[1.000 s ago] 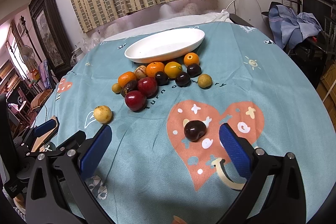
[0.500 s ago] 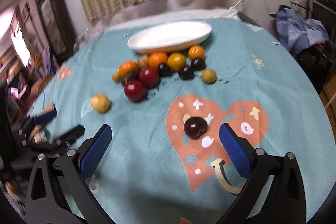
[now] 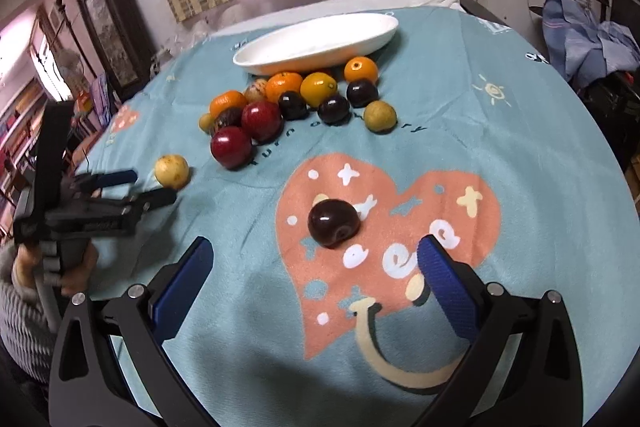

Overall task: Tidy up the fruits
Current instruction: 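Grasp the yellow-brown fruit with the left tool while the right tool grasps the dark plum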

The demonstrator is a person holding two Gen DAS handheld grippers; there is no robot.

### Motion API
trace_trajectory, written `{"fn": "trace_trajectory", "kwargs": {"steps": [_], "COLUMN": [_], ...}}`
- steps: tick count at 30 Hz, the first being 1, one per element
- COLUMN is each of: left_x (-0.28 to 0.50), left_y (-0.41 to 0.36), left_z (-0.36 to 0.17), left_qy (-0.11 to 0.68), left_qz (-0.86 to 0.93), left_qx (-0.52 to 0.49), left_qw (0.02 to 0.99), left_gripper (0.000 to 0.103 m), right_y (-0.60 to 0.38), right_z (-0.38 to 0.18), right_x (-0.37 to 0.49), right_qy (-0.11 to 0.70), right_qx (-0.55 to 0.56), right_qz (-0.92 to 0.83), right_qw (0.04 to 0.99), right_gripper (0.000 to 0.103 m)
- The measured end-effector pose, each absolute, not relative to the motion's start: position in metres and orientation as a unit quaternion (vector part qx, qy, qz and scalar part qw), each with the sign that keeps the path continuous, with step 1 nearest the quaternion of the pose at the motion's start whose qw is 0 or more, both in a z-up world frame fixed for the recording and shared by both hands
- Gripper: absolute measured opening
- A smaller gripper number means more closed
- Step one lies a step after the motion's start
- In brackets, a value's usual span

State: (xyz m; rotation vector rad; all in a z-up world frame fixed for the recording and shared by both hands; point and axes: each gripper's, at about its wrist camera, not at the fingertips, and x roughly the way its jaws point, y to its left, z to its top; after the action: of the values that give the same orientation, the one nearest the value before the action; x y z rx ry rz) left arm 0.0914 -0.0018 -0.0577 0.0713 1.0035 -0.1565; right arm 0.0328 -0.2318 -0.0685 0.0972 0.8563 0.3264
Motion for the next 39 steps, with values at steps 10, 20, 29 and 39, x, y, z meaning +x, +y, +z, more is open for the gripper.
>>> {"fn": "trace_trajectory", "kwargs": {"steps": [10,20,29,39], "left_x": [0.102,0.102,0.092,0.094], "left_y": [-0.006,-0.010,-0.007,-0.011], "left_z": [-0.067,-0.059,-0.052,-0.057], "left_qy": [0.489,0.464,0.444,0.453], "left_qz": [-0.075,-0.119,-0.165,-0.178], "left_qx": [0.047,0.067,0.046,0.042], "left_qw": [0.868,0.875,0.879,0.873], "left_gripper": [0.101,0.081,0.043,0.041], "right_y": [-0.229,-0.228,-0.207,-0.204], "right_z": [-0.071,-0.067,-0.068,-0.079], "right_x": [0.035,0.038,0.059,0.072], "right_qy": [0.403,0.401,0.408,0.432], "right_qx": [0.026,0.004,-0.029,-0.037], "right_qz": [0.166,0.157,0.170,0.166], "right_qw": [0.900,0.902,0.896,0.886], "right_gripper": [0.102,0.102,0.078,0.052]}}
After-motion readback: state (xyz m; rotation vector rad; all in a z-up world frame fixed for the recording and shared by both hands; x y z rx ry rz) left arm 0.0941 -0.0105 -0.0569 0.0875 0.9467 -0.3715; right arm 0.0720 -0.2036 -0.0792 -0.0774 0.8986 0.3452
